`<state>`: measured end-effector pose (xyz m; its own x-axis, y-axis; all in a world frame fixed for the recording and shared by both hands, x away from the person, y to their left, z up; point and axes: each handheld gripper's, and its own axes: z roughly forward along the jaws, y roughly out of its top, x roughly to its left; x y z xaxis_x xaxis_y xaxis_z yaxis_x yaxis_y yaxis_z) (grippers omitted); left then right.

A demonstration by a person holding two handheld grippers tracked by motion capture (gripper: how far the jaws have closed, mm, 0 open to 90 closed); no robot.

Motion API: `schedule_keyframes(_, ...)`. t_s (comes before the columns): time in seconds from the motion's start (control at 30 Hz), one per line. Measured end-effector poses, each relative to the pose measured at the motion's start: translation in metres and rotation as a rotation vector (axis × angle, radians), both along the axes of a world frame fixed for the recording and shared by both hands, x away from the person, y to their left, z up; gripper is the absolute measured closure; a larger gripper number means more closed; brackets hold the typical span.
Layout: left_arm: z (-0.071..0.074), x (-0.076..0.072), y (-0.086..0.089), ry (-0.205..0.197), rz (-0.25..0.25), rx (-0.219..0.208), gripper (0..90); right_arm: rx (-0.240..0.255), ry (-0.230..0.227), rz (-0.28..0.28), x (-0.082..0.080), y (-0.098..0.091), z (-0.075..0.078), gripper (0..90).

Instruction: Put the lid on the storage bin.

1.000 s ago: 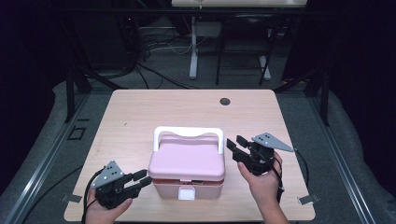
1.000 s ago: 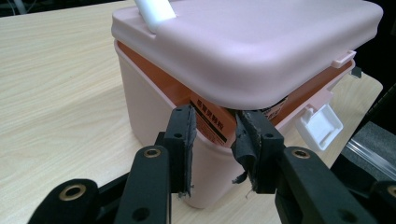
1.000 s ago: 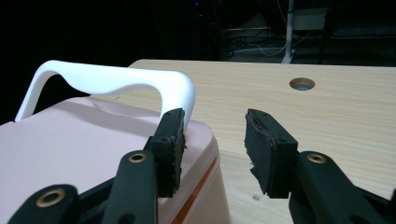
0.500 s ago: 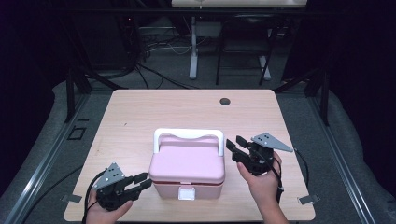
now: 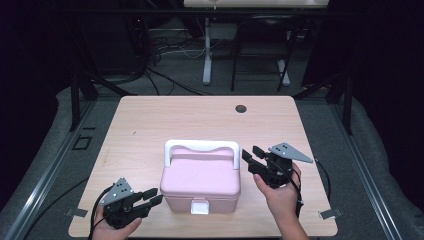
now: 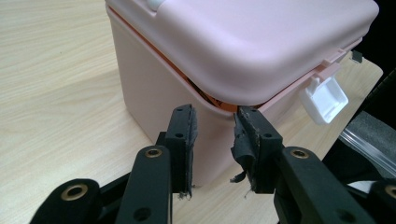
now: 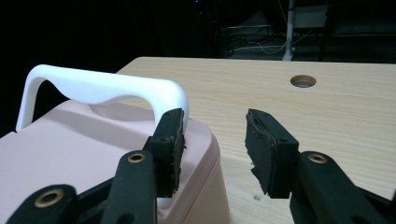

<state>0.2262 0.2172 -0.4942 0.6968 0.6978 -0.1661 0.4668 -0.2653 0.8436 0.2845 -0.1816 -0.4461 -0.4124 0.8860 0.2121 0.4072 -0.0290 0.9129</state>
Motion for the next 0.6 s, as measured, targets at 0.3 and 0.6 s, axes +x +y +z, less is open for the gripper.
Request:
schedule_keyframes(0.3, -0.0033, -0.0015, 0.0018, 0.008, 0.008, 0.001, 66.9, 0.0, -0.002, -0.003, -0.0004, -0.0005, 0.0005, 56.5)
schedule_keyframes(0.6, -0.0025, 0.0003, 0.0077, -0.004, 0.032, -0.015, 64.3, 0.001, -0.002, -0.009, 0.0005, -0.0025, -0.0003, 56.4)
